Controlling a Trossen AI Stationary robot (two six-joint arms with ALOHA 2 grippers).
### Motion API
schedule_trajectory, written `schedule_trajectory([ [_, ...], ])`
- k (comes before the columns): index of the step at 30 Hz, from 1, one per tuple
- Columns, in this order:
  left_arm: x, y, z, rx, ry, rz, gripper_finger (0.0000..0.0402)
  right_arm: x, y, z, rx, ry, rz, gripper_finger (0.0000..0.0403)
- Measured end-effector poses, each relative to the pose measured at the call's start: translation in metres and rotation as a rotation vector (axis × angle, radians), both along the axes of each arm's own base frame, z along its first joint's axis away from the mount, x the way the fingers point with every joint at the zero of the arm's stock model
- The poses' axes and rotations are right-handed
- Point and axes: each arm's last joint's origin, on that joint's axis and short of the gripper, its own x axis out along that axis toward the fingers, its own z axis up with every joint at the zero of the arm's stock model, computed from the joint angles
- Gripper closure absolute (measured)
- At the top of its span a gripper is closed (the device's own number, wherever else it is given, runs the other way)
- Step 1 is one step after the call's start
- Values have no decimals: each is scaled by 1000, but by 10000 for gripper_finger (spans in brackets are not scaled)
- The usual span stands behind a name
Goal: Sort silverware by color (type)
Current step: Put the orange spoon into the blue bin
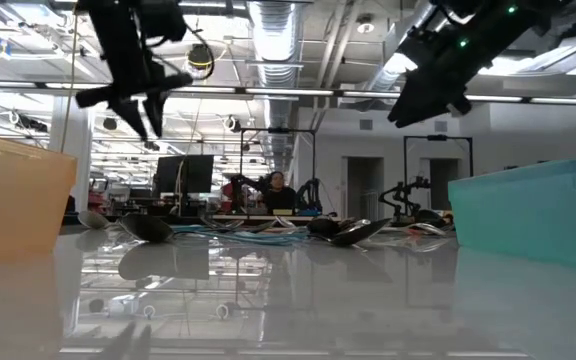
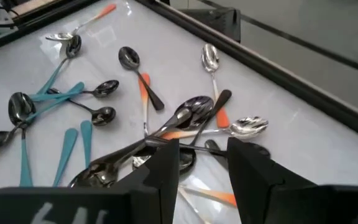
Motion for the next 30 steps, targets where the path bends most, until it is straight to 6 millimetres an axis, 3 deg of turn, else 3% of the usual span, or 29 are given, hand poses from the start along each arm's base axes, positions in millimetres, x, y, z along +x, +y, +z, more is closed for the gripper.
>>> schedule_trajectory([
  [9,-16,8,-40,-46,45,126,294,7,-1,-6,6,5,0,259],
  [17,-28,1,-71,-111,98,206,278,9,-1,-2,-1,-35,1,259],
  [30,-34,-2,-100,-54,77,274,223,9,-1,-2,-3,-31,0,260],
])
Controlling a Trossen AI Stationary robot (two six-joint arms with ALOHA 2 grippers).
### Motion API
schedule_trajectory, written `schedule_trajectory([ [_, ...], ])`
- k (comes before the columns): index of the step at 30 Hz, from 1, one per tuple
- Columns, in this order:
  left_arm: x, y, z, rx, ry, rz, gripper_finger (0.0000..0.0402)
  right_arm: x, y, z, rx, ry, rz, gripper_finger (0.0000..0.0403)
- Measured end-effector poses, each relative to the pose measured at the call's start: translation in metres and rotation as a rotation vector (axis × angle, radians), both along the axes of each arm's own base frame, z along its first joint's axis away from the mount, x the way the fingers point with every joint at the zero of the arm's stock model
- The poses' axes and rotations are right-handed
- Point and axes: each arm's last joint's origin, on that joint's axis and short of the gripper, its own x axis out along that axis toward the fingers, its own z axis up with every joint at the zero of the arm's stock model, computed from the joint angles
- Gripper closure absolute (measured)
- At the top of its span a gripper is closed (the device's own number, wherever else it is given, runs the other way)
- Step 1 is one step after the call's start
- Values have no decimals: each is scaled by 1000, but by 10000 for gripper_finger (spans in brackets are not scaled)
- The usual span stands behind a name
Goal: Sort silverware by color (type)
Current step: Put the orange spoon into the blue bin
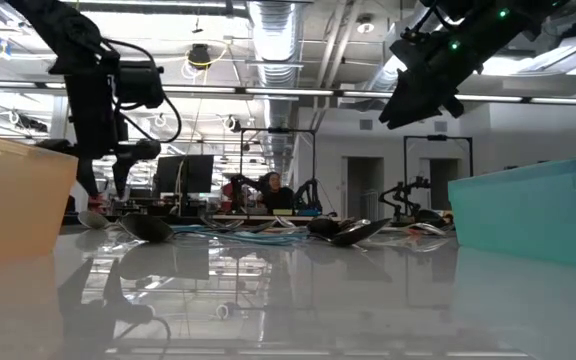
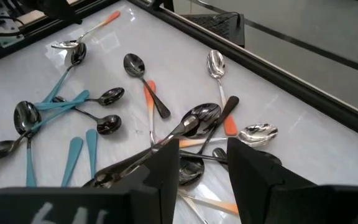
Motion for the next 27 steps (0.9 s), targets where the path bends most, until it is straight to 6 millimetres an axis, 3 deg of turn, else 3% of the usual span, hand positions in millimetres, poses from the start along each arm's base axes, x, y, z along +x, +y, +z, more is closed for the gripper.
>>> schedule_trajectory([
  [11,-7,-5,-21,22,-9,45,221,0,0,0,0,1,-1,260],
  [27,-7,-4,-28,77,-8,28,221,0,0,0,0,0,-1,259],
])
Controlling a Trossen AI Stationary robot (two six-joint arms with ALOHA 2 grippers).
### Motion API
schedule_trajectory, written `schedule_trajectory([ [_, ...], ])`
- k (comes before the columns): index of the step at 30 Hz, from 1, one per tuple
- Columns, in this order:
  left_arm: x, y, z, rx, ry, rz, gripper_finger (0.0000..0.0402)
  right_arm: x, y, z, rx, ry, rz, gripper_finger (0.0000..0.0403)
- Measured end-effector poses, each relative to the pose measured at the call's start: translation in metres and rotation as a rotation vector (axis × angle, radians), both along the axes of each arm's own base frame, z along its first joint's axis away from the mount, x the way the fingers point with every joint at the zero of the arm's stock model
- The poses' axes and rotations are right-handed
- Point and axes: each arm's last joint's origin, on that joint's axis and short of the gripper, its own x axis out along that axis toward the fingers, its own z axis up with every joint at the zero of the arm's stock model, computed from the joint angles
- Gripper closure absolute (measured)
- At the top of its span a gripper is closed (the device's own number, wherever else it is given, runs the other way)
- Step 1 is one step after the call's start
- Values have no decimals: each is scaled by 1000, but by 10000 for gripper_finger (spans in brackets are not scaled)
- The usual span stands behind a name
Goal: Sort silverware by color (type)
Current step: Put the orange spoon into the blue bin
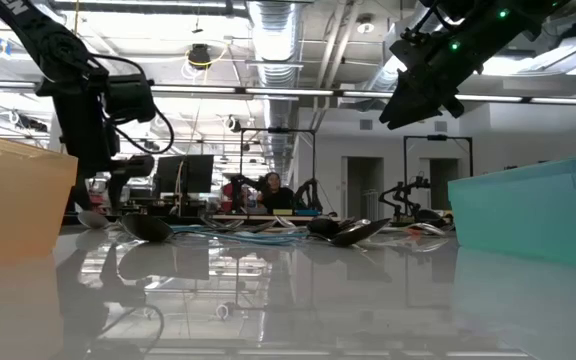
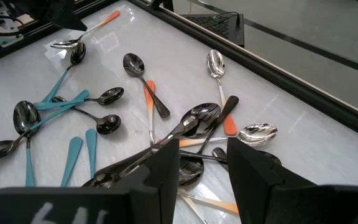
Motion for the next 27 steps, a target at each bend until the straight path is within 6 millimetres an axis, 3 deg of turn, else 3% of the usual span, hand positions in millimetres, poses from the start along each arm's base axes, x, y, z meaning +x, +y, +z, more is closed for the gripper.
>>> schedule_trajectory([
  [20,11,6,-29,-101,80,-5,224,0,0,0,9,-11,-7,259],
  [27,11,6,-29,-118,86,-24,290,0,0,1,16,-21,-13,259],
])
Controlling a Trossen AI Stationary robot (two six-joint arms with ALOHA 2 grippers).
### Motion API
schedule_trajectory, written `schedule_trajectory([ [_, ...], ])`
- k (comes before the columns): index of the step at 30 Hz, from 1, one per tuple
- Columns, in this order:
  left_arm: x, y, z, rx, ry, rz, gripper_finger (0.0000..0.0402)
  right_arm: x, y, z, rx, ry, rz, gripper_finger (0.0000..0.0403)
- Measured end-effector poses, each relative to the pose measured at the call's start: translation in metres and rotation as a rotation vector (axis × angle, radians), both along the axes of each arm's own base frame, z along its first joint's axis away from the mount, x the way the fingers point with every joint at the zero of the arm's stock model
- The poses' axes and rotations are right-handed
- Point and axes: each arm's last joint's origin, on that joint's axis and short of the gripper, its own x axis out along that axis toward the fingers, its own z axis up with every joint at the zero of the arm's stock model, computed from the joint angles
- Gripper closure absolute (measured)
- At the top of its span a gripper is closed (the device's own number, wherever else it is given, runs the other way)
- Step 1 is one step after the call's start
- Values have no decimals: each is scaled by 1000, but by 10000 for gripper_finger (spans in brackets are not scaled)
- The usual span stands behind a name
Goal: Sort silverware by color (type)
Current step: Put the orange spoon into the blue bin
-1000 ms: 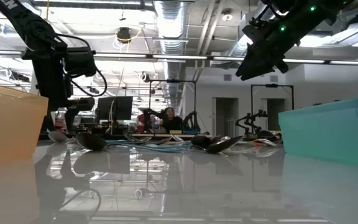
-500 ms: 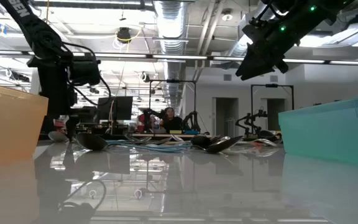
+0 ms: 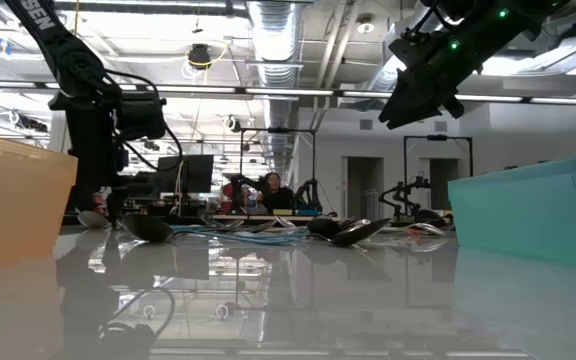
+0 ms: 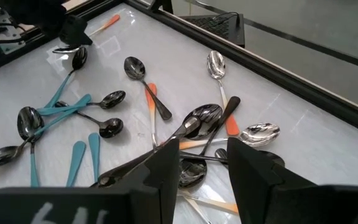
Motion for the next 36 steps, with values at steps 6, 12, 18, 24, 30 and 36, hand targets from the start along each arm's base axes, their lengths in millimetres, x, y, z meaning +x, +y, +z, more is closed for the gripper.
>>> schedule_trajectory([
  [6,1,0,0,-8,-13,-14,380,0,0,0,0,-1,0,259],
  [12,8,5,7,-24,-20,-65,396,1,0,2,-5,-29,0,259],
  [18,20,11,19,-59,-101,-127,399,3,0,4,-9,-58,0,259],
  [24,30,15,32,-38,-125,-184,401,5,-1,7,-15,-92,0,259],
  [30,31,16,38,-38,-117,-186,401,5,0,8,-10,-102,8,259],
  [36,30,10,63,40,-255,-199,401,10,1,15,14,-197,79,259],
])
